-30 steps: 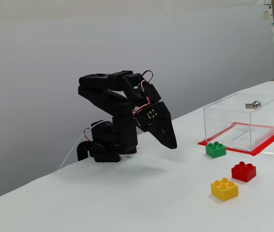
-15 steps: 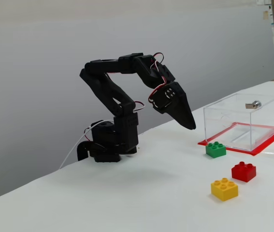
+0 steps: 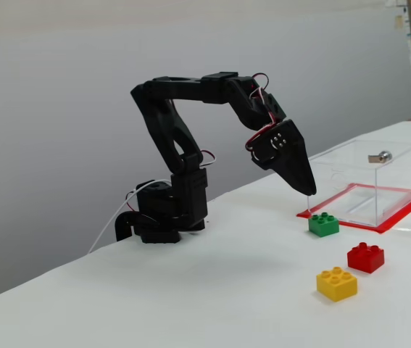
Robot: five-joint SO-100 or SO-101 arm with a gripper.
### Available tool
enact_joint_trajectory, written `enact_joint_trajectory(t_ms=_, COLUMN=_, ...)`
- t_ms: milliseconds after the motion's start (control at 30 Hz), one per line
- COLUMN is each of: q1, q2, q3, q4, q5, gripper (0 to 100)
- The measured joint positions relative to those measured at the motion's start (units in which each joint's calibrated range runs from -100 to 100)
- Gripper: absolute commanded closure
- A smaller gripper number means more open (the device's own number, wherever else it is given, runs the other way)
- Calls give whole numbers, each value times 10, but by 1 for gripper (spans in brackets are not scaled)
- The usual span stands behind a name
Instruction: Pick the red lego brick and place it into the transparent box
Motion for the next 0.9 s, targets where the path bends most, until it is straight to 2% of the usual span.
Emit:
enact_joint_trajectory(t_ms=433, q1=0, q2=184, q3=-132, q4=-68, q5=-9, gripper=98)
enact_joint_trajectory(t_ms=900, q1=14, q2=268, q3=-145, q4=-130, q5=-8, gripper=97)
